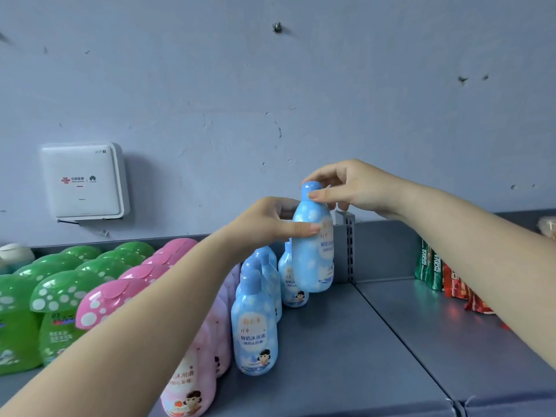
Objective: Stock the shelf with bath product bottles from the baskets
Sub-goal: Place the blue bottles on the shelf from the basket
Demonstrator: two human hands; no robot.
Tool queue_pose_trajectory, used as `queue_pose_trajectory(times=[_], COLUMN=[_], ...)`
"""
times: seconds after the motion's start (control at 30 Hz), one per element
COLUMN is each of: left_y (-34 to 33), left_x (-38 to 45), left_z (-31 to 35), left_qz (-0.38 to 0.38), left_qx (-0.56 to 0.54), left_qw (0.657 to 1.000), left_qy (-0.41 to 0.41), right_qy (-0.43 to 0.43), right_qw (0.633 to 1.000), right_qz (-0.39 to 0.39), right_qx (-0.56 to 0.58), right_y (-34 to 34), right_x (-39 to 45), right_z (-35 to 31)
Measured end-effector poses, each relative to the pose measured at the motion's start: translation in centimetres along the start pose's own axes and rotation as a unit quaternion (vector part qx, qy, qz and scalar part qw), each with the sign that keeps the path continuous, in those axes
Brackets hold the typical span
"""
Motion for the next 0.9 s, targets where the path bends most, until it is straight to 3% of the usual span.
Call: queue_pose_trajectory(times=[0.1,0.17,0.43,0.9], left_y=[-0.1,0.3,1.7,0.6], left_x=[0.2,0.6,4.3,6.5], left_z=[-0.3,-0.5,-2.3,-7.5], left_qz=[-0.067,-0.069,-0.001,-0.031], left_qx=[-0.028,-0.008,0.280,0.422], left_qw=[0.997,0.997,0.958,0.897], left_qy=[0.023,0.042,0.063,0.129], right_qy=[-0.004,-0.019,-0.062,-0.121], right_qw=[1.000,1.000,0.986,0.985], right_qz=[0.006,0.019,0.095,0.052], right_qx=[-0.001,-0.009,-0.123,-0.111], right_y=[-0.2,-0.3,-1.9,-7.5], right_x=[0.3,0.6,2.2,3.6], right_z=[0.2,0.7,3.6,9.4])
Point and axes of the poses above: each hand's wrist, its own x-axis towards the middle knuckle, its own y-axis out of the back of the hand, z = x × y, the point moved 8 cm from there along x, towards the middle knuckle, and after that the axes turned 10 degrees about -x, right-handed, at the moved point
